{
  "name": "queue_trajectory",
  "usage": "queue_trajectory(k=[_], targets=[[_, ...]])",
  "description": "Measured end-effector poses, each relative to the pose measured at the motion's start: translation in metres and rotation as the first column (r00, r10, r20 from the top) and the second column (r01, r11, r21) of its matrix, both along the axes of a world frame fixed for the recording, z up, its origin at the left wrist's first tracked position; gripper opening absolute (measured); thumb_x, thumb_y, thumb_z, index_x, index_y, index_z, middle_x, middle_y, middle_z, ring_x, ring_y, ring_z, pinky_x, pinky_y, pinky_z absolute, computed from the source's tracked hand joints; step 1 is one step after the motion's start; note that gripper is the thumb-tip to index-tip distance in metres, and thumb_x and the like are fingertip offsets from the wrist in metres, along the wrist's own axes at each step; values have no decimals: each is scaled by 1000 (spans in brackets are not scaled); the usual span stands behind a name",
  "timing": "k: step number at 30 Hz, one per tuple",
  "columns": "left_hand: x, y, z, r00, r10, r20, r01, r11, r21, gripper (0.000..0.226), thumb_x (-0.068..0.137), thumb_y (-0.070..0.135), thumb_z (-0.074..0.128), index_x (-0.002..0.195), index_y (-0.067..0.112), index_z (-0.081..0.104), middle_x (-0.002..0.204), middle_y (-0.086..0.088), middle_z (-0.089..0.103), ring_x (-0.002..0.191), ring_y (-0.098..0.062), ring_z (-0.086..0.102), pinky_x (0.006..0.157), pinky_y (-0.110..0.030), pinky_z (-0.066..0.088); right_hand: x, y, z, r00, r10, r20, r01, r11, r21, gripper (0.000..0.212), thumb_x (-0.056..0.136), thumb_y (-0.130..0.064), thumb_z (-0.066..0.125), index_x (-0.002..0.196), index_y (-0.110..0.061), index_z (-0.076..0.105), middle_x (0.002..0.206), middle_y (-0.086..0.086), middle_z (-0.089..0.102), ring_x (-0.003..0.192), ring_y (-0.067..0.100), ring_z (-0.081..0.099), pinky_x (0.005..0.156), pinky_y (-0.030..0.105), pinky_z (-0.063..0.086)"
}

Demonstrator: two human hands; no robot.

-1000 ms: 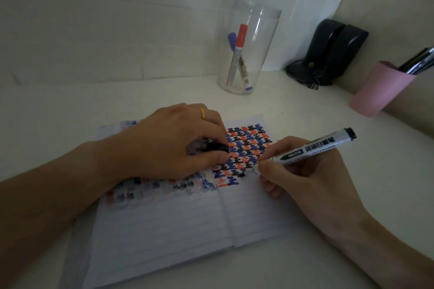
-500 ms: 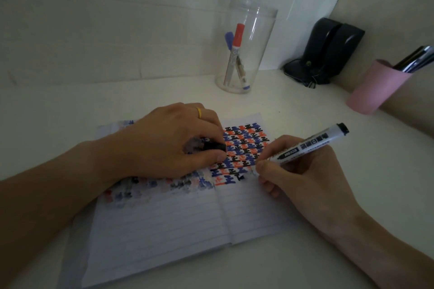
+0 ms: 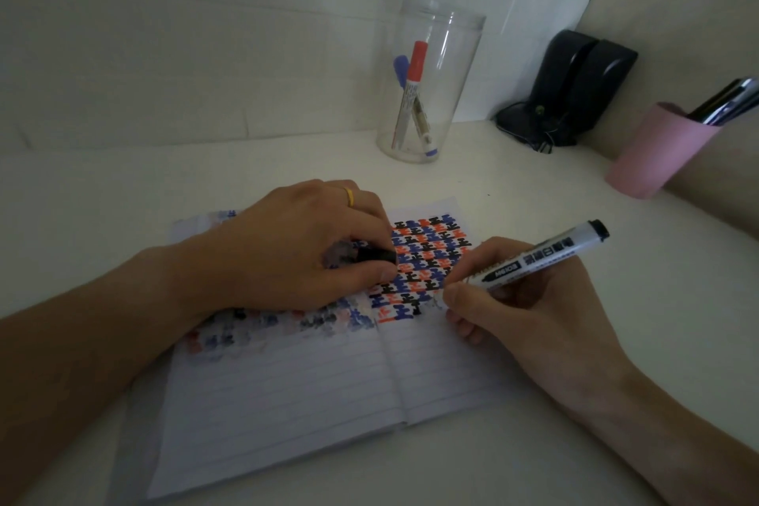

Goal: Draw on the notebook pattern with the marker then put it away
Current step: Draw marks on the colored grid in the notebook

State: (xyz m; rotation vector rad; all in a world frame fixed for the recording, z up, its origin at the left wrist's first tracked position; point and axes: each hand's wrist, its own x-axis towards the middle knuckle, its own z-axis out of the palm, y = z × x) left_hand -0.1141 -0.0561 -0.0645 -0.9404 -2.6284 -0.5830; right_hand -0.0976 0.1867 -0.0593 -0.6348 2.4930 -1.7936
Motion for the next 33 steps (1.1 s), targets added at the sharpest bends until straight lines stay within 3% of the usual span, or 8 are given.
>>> queue_trajectory(k=[5, 10, 14, 20, 22, 26, 30, 33], targets=[[-1, 0, 0, 1000, 0, 3, 0, 1000, -5, 30, 93, 54, 54, 106, 33, 72, 109, 16, 69, 99, -6, 62, 83, -39, 55, 1, -1, 0, 1000, 0, -14, 0, 1000, 27, 11, 76, 1, 78, 72, -8, 74, 61, 9, 73, 50, 19, 68, 50, 27, 57], [0, -1, 0, 1000, 1, 0, -1, 1000, -11, 31, 93, 55, 53, 105, 34, 72, 110, 17, 69, 98, -3, 60, 84, -36, 54, -1, -1, -1, 997, -45, -60, 50, 995, 82, 12, 75, -3, 78, 71, -12, 73, 59, 5, 70, 52, 25, 65, 50, 39, 57], [-1, -1, 0, 1000, 0, -3, 0, 1000, -10, 33, 93, 55, 52, 106, 33, 72, 110, 16, 69, 98, -5, 61, 84, -37, 55, -3, 0, -2, 996, -63, -66, 69, 994, 87, 12, 73, -4, 78, 68, -13, 71, 57, 2, 68, 50, 15, 60, 47, 28, 51], [-1, -1, 0, 1000, -1, 2, 1, 1000, -15, 33, 93, 56, 52, 107, 33, 72, 110, 15, 70, 99, -5, 62, 84, -37, 55, -2, -1, -2, 996, -60, -70, 66, 994, 89, 8, 71, -12, 78, 69, -11, 71, 56, 2, 66, 49, 13, 58, 44, 22, 47], [-2, -1, 0, 1000, -3, 0, 3, 1000, -17, 32, 94, 55, 53, 107, 33, 71, 110, 15, 70, 99, -5, 61, 85, -34, 54, -5, -1, -1, 997, -76, 2, 76, 997, 33, 11, 77, -4, 75, 68, -10, 70, 55, 3, 66, 48, 13, 58, 43, 20, 45], [1, -1, 2, 1000, 16, -11, -16, 999, -29, 31, 94, 54, 55, 109, 32, 72, 109, 13, 71, 97, -6, 62, 85, -31, 52, -16, -1, 14, 941, -86, 326, 161, 965, -209, 19, 83, -2, 65, 65, -6, 69, 56, 7, 61, 48, 18, 51, 40, 22, 39], [4, 2, 7, 1000, 21, 13, -20, 999, -34, 35, 94, 55, 52, 109, 31, 72, 109, 13, 71, 97, -7, 62, 85, -33, 53, -33, -8, 38, 912, -97, 399, 127, 991, -48, 15, 80, -14, 66, 66, -11, 68, 59, 3, 59, 51, 15, 49, 47, 23, 40], [5, 3, 9, 999, 26, 22, -25, 998, -55, 35, 95, 56, 49, 109, 32, 71, 109, 13, 70, 97, -8, 62, 85, -34, 52, -44, -17, 51, 910, -100, 403, 152, 983, -99, 15, 80, -16, 65, 65, -14, 65, 60, 1, 56, 51, 14, 47, 48, 24, 40]])
